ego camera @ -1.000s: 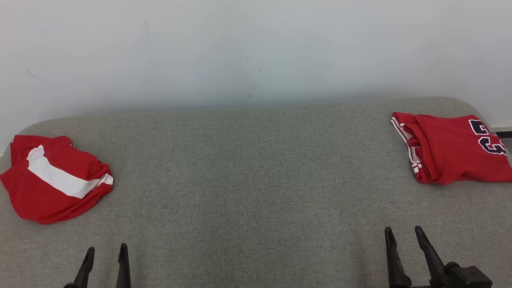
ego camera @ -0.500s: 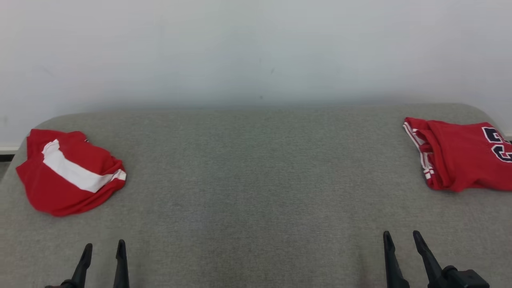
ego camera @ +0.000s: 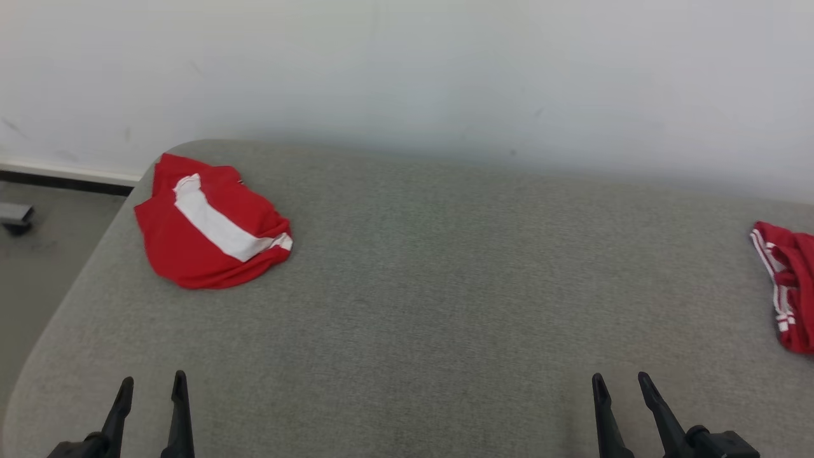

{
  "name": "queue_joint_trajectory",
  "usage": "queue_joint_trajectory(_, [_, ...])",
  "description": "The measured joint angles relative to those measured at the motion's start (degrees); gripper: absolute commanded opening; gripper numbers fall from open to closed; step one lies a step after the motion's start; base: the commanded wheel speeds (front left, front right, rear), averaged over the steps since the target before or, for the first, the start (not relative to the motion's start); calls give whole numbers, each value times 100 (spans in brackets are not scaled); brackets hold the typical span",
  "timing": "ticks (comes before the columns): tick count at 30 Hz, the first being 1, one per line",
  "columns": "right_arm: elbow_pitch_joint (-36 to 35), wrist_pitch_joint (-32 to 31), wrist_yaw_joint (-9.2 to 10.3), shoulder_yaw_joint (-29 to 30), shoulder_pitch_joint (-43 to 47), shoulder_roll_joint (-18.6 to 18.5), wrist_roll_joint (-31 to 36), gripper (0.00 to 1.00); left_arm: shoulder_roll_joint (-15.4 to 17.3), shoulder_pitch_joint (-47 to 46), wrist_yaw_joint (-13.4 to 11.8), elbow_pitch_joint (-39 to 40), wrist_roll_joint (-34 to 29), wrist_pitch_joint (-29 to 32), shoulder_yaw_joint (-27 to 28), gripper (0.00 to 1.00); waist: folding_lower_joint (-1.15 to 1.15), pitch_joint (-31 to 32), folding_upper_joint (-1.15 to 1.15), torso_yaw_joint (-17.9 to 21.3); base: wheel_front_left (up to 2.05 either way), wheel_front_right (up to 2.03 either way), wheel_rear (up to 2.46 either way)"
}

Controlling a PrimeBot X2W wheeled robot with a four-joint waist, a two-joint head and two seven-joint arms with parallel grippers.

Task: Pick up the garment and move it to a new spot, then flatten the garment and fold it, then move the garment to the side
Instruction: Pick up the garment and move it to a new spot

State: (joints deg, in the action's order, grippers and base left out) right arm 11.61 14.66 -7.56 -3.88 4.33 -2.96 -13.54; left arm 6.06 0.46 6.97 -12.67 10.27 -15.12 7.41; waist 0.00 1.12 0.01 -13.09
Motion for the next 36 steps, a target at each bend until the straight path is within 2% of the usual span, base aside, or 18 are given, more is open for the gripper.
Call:
queue_joint_trajectory(14, [104,26,0,-96,-128,3,-33,100,35,-28,-46,-74,57,0,85,100,0,-109,0,-1195,0,0,0])
queue_joint_trajectory(20, [137,32,0,-125,-174,4,-34,100,62,14,-64,-64,88,0,177,100,0,-117,0,-1545,0,0,0])
queue_joint_trajectory(29, [181,33,0,-213,-229,7,-64,100,82,13,-90,-38,94,0,176,100,0,-168,0,-1570,0,0,0])
queue_joint_trajectory(36, [57,34,0,-36,-501,-8,124,100,263,-767,-40,-114,256,0,115,100,0,-432,0,-1335,0,0,0])
